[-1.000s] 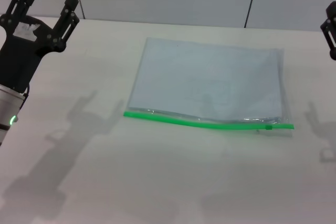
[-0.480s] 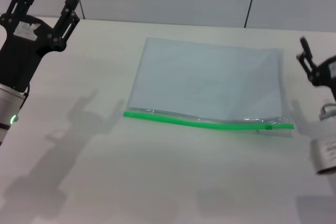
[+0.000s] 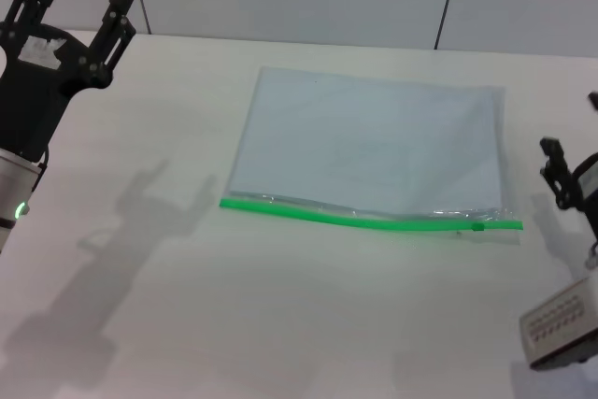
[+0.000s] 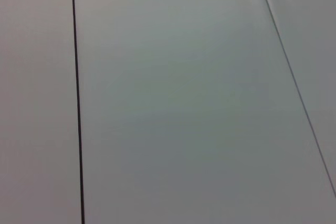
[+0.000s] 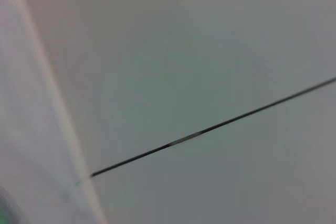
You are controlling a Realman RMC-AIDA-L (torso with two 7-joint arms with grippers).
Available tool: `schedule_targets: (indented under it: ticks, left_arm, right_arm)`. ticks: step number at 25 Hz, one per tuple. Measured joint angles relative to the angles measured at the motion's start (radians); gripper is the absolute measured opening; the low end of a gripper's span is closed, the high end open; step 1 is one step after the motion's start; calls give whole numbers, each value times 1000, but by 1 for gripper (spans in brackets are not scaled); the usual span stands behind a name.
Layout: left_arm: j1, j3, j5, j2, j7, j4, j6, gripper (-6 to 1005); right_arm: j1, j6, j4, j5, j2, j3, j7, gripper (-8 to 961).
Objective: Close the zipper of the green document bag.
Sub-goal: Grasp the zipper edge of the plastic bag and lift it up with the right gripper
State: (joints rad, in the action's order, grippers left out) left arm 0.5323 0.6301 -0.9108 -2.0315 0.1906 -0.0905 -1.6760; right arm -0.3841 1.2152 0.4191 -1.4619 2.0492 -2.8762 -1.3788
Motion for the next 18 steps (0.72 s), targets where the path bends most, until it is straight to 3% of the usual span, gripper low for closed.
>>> schedule_targets:
  ticks: [7, 18]
  left_arm:
    - [0, -1, 1, 1, -1, 2, 13, 729]
    - [0, -1, 1, 1, -3, 3, 13, 728]
  right_arm:
    - [-3, -132, 12, 1, 0, 0, -159, 782]
    - [-9, -229, 12, -7, 0, 0, -184, 767]
